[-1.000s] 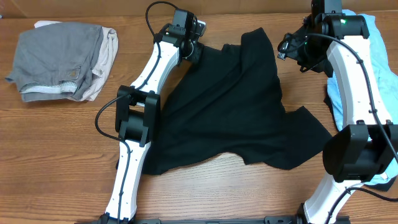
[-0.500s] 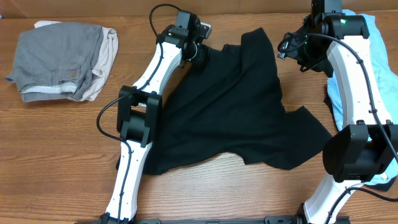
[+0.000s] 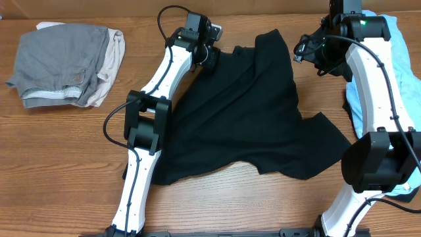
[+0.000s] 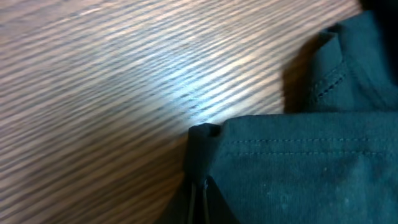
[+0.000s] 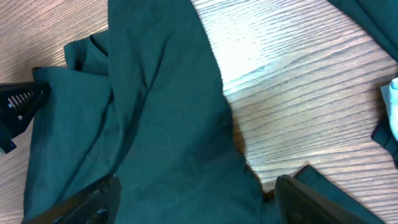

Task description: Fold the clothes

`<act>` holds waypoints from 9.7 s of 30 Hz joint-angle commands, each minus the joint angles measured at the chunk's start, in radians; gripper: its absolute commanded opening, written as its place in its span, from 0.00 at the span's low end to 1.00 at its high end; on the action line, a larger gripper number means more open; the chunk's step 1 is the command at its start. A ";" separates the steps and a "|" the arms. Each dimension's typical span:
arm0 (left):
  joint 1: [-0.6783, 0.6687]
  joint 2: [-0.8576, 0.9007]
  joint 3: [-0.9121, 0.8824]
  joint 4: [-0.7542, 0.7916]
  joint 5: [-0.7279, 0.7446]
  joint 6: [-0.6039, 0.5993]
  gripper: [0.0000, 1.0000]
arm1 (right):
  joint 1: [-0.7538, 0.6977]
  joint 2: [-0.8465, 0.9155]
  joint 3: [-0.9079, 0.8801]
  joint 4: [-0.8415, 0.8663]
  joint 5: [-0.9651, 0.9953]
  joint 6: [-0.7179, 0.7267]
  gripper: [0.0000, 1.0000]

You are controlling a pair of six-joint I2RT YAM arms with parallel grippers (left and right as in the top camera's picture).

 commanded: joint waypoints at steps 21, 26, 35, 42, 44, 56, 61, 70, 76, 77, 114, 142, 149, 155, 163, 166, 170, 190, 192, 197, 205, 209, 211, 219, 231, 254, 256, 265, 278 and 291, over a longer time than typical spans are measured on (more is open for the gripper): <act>0.392 0.055 0.224 -0.224 -0.364 -0.179 0.33 | 0.003 -0.040 0.015 0.043 0.008 -0.002 0.82; 0.414 0.051 0.360 -0.317 -0.280 -0.179 0.68 | 0.003 -0.040 0.015 0.041 0.008 -0.002 0.82; 0.368 0.045 0.792 -0.539 -0.220 -0.145 0.82 | 0.003 -0.125 0.016 -0.014 -0.053 0.002 0.81; 0.297 -0.148 0.789 -0.582 -0.185 -0.116 0.83 | 0.003 -0.323 0.016 -0.130 -0.056 0.029 0.81; 0.267 -0.192 0.789 -0.593 -0.185 -0.085 0.83 | 0.005 -0.375 0.016 -0.174 -0.055 0.048 0.81; 0.111 -0.383 0.789 -0.857 -0.190 0.005 0.91 | 0.241 -0.678 -0.076 -0.409 0.164 0.265 0.80; 0.105 -0.394 0.789 -0.913 -0.189 0.005 0.93 | 0.310 -0.782 -0.322 -0.339 0.164 0.372 0.85; 0.105 -0.382 0.772 -0.947 -0.186 0.004 0.95 | 0.309 -0.769 -0.879 0.074 -0.006 0.465 0.86; 0.101 -0.380 0.721 -0.928 -0.156 0.004 0.96 | 0.266 -0.685 -1.120 0.327 -0.071 0.504 0.84; 0.099 -0.380 0.708 -0.923 -0.155 0.004 0.96 | 0.259 -0.667 -1.142 0.355 -0.073 0.512 0.82; 0.092 -0.330 0.409 -0.686 -0.171 0.006 1.00 | -0.288 -0.262 -0.978 0.885 -0.001 0.249 0.04; 0.133 0.069 0.396 -0.888 -0.205 -0.002 0.04 | -0.180 -0.262 -0.306 0.079 -0.309 -0.079 1.00; 0.142 0.098 0.391 -0.916 -0.228 -0.015 0.04 | -0.101 -0.262 -0.306 0.088 -0.269 -0.053 1.00; 0.145 0.140 0.383 -0.932 -0.227 -0.019 0.04 | -0.092 -0.262 -0.306 0.088 -0.243 -0.025 1.00; 0.155 0.167 0.371 -0.966 -0.230 -0.029 0.04 | -0.092 -0.262 -0.306 0.088 -0.242 -0.025 1.00; 0.166 0.182 0.353 -0.981 -0.285 -0.083 0.04 | -0.092 -0.262 -0.306 0.088 -0.242 -0.025 1.00; 0.188 0.183 0.272 -0.981 -0.302 -0.106 0.04 | -0.092 -0.262 -0.306 0.088 -0.242 -0.025 1.00; 0.329 0.065 -0.011 -0.982 -0.323 -0.168 0.04 | -0.092 -0.262 -0.306 0.102 -0.227 -0.024 1.00; 0.327 -0.014 -0.075 -0.982 -0.324 -0.159 0.04 | -0.092 -0.262 -0.306 0.102 -0.219 -0.024 1.00; 0.327 -0.226 -0.226 -0.981 -0.329 -0.160 0.04 | -0.092 -0.262 -0.306 0.098 -0.219 -0.016 1.00; 0.331 -0.549 -0.251 -0.962 -0.347 -0.161 0.04 | -0.092 -0.280 -0.305 0.022 -0.227 0.082 0.99; 0.331 -0.705 -0.248 -0.887 -0.350 -0.161 0.06 | -0.091 -0.373 -0.305 -0.024 -0.182 0.120 0.97; 0.331 -0.771 -0.248 -0.846 -0.346 -0.161 0.17 | -0.091 -0.430 -0.306 -0.084 -0.123 0.163 0.97; 0.328 -0.983 -0.248 -0.621 -0.316 -0.161 0.46 | -0.071 -0.582 -0.412 -0.257 -0.074 0.242 0.97; 0.328 -0.972 -0.248 -0.547 -0.271 -0.159 0.46 | 0.222 -0.608 -0.918 0.108 -0.117 0.417 0.80; 0.328 -0.884 -0.249 -0.592 -0.271 -0.157 0.42 | 0.346 -0.455 -1.068 0.499 -0.100 0.414 0.04; 0.327 -0.884 -0.249 -0.592 -0.271 -0.157 0.42 | 0.346 -0.455 -1.014 0.457 -0.125 0.390 0.04; 0.327 -0.882 -0.249 -0.592 -0.270 -0.157 0.42 | 0.396 -0.428 -0.840 0.406 -0.138 0.379 0.04; 0.314 -0.882 -0.249 -0.592 -0.271 -0.157 0.43 | 0.402 -0.335 -0.830 0.482 -0.153 0.360 0.72; 0.313 -0.874 -0.249 -0.591 -0.271 -0.157 0.44 | 0.397 -0.333 -0.880 0.309 -0.045 0.380 0.52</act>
